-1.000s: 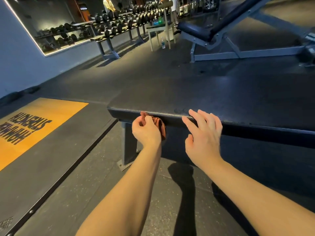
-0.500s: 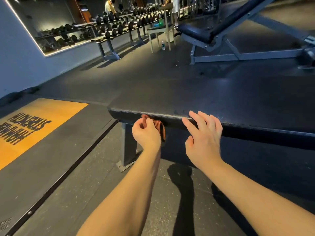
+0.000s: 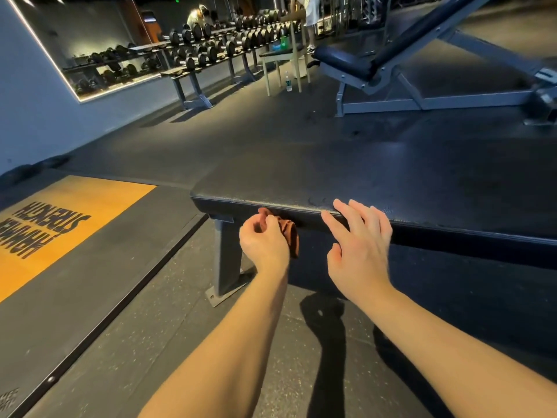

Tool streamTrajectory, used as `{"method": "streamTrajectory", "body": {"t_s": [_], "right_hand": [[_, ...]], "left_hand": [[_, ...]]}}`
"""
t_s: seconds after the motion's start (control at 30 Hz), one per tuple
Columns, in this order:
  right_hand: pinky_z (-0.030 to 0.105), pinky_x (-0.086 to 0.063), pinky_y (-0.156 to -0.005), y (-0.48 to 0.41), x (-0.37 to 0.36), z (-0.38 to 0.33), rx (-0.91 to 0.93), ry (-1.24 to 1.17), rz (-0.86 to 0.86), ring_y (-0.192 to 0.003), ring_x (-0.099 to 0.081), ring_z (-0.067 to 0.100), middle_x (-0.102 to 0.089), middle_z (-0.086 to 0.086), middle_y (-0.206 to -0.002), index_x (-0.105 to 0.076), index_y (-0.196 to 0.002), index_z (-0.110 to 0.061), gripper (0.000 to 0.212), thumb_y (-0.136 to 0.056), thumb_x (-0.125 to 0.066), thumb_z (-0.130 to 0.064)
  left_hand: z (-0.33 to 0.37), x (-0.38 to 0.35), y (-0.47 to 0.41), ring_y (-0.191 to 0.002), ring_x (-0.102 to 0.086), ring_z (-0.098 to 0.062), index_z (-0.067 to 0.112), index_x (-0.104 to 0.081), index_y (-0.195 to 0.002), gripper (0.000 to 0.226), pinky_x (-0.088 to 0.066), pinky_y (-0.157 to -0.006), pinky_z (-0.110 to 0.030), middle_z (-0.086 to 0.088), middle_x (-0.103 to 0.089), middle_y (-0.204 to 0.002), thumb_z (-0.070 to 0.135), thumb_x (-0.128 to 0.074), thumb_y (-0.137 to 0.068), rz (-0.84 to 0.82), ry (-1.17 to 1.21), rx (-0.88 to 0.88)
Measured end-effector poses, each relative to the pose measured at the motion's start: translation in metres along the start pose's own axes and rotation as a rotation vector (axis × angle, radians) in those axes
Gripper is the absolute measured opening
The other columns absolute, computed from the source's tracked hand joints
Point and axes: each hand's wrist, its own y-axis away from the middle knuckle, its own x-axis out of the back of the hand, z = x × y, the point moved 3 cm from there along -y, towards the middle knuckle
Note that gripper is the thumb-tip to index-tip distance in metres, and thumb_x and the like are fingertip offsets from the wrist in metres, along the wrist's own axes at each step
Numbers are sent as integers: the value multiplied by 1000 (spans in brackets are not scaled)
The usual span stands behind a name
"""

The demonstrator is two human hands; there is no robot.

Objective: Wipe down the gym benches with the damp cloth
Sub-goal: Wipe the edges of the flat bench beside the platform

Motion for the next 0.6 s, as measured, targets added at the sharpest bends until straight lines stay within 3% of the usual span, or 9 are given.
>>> {"method": "streamTrajectory", "body": {"t_s": [0.17,0.27,0.4,0.43,0.53,0.6], "right_hand": [[49,-14,-122,-1,-1,-2,-16,-14,17,-143,-38,29,-51,3,-152,-66,-135,-28,60,-80,-77,-7],[48,-12,-123,-2,0,-1,-2,-8,-8,-144,-37,28,-49,2,-154,-64,-137,-28,60,-82,-75,-8],[47,-11,-124,0,1,0,8,7,-33,-146,-34,27,-46,0,-156,-62,-140,-29,60,-84,-73,-10],[48,-11,-124,0,2,0,10,10,-34,-146,-34,27,-46,0,-157,-62,-140,-30,61,-83,-73,-10],[49,-13,-122,0,1,1,17,21,-10,-144,-37,28,-49,2,-154,-64,-138,-28,63,-80,-77,-8],[48,-12,-122,0,1,0,5,9,8,-144,-37,28,-50,2,-154,-65,-136,-28,62,-79,-78,-8]], "left_hand": [[-7,-2,21,-94,-65,-8,21,-70,-109,13,-57,-91,-28,6,-69,-103,24,-66,-98,-111,-122,-30],[7,9,-5,-91,-65,-6,20,-69,-111,13,-52,-73,-15,6,-70,-102,22,-64,-99,-21,-14,12],[9,9,-17,-97,-68,-13,20,-70,-111,14,-58,-81,-22,3,-70,-106,23,-63,-99,49,-6,-27],[6,5,-10,-97,-67,-14,20,-69,-110,13,-58,-83,-21,3,-69,-108,24,-63,-99,33,-26,-50],[-7,-8,15,-97,-63,-11,22,-67,-106,8,-46,-67,-6,4,-64,-109,24,-64,-99,-75,-124,-98],[-9,-8,22,-97,-62,-9,25,-67,-104,7,-46,-77,-10,5,-65,-108,24,-66,-98,-140,-147,-115]]}}
